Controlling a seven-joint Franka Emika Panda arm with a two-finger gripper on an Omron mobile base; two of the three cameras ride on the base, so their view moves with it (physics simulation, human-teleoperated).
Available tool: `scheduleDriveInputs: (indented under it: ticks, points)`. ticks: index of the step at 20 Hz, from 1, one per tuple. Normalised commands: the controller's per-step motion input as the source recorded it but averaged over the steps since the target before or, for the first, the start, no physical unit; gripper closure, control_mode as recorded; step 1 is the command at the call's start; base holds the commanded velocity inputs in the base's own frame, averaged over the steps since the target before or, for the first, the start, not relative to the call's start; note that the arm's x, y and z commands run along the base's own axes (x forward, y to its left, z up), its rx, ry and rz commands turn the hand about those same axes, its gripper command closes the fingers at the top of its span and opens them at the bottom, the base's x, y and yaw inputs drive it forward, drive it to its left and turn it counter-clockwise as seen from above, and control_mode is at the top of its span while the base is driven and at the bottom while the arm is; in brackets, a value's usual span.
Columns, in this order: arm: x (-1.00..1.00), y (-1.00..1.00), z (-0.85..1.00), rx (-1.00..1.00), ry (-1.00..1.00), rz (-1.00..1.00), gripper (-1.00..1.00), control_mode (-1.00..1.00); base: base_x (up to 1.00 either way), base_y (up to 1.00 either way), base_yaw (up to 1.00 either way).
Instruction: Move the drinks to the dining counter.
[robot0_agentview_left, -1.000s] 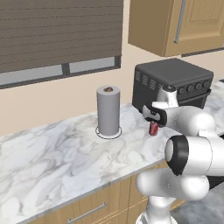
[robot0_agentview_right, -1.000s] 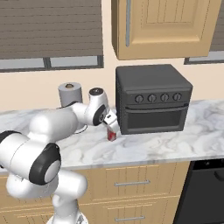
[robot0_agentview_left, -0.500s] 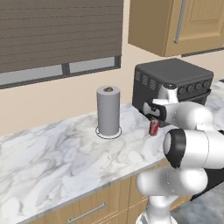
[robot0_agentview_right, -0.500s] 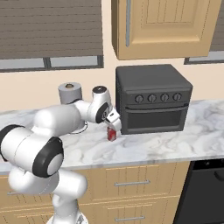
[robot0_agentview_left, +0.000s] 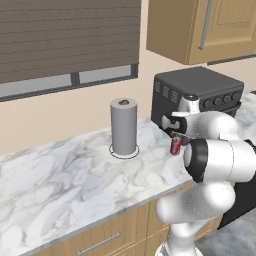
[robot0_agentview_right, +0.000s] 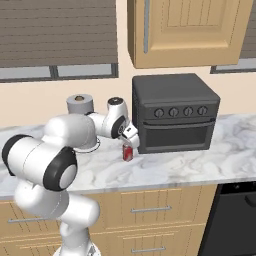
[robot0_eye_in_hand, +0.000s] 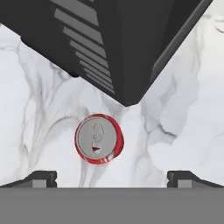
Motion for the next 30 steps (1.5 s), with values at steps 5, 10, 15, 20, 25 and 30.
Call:
scheduleDriveInputs:
  ticks: [5, 10, 15, 20, 25, 30]
  points:
    - [0.08, 0.00, -0.28, 0.00, 0.08, 0.00, -1.00, -1.00, 0.00, 0.00, 0.00]
    - [0.23, 0.00, -0.09, 0.00, 0.07, 0.00, -1.00, -1.00, 0.00, 0.00, 0.00]
    - [0.25, 0.00, -0.01, 0.00, 0.06, 0.00, -1.00, -1.00, 0.00, 0.00, 0.00]
    - [0.00, 0.00, -0.14, 0.01, 0.05, 0.00, -1.00, -1.00, 0.00, 0.00, 0.00]
    - [0.00, 0.00, -0.35, 0.01, 0.00, 0.00, -1.00, -1.00, 0.00, 0.00, 0.00]
    - [0.00, 0.00, -0.27, 0.01, 0.00, 0.00, -1.00, -1.00, 0.00, 0.00, 0.00]
